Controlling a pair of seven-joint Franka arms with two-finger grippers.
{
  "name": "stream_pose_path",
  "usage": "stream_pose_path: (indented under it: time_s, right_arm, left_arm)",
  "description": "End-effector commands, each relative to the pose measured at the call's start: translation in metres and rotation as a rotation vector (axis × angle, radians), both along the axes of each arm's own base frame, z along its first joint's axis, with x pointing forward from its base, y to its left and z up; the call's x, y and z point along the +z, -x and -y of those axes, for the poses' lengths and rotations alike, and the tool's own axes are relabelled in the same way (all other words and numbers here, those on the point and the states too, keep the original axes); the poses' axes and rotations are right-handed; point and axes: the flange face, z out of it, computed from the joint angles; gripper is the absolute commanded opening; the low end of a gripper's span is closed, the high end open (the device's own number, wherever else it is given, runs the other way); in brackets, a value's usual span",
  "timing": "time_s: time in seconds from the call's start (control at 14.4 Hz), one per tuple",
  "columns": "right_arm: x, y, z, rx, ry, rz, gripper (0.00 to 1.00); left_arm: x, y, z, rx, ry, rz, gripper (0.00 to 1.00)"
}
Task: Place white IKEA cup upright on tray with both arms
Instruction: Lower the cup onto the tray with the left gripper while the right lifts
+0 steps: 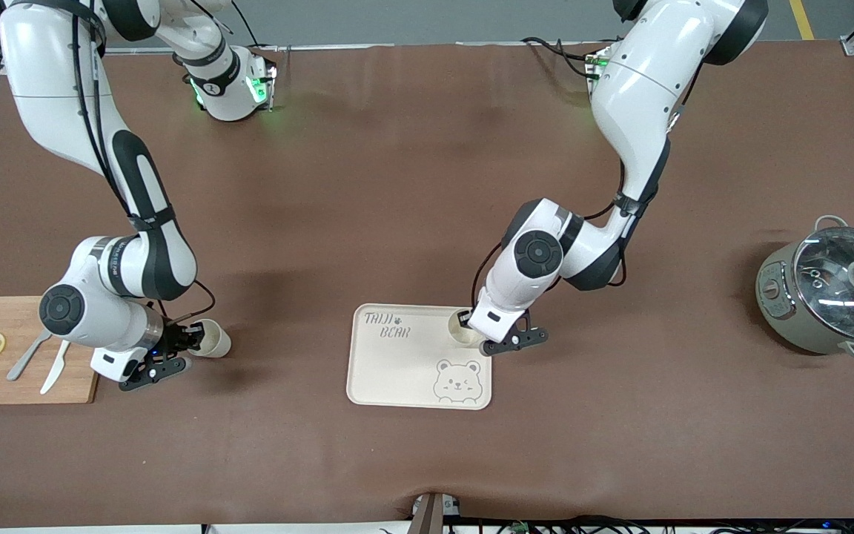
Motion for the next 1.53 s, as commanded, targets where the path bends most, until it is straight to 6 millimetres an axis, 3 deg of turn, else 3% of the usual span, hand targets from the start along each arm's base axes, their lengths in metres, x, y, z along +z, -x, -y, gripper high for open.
stream_pose_path:
  time_s: [0.0, 0.56, 0.98, 1.11, 1.25, 1.39, 1.46]
  right_arm:
    - [-0.002, -0.002, 0.003, 0.006, -0.009, 0.006, 0.00]
    - [0.013, -0.006, 0.004, -0.015, -0.027, -0.001, 0.00]
    - [0.061, -0.020, -0.010, -0.128, -0.128, -0.051, 0.00]
    - [0.081, -0.020, -0.020, -0.196, -0.132, -0.056, 0.00]
    - [0.092, -0.018, -0.042, -0.239, -0.130, -0.059, 0.00]
    - [0.104, -0.015, -0.068, -0.306, -0.130, -0.064, 0.00]
    - [0.109, -0.012, -0.091, -0.342, -0.126, -0.070, 0.00]
  left_arm:
    - [0.003, -0.005, 0.003, -0.004, -0.015, 0.030, 0.00]
    - [-0.003, -0.007, -0.002, -0.027, -0.066, 0.056, 0.00]
    - [-0.007, -0.008, -0.004, -0.032, -0.070, 0.054, 0.00]
    - [-0.012, -0.009, -0.006, -0.037, -0.077, 0.052, 0.39]
    - [-0.017, -0.010, -0.006, -0.044, -0.079, 0.072, 0.64]
    - [-0.017, -0.010, -0.005, -0.037, -0.070, 0.085, 0.98]
    - [-0.017, -0.011, -0.005, -0.036, -0.069, 0.086, 1.00]
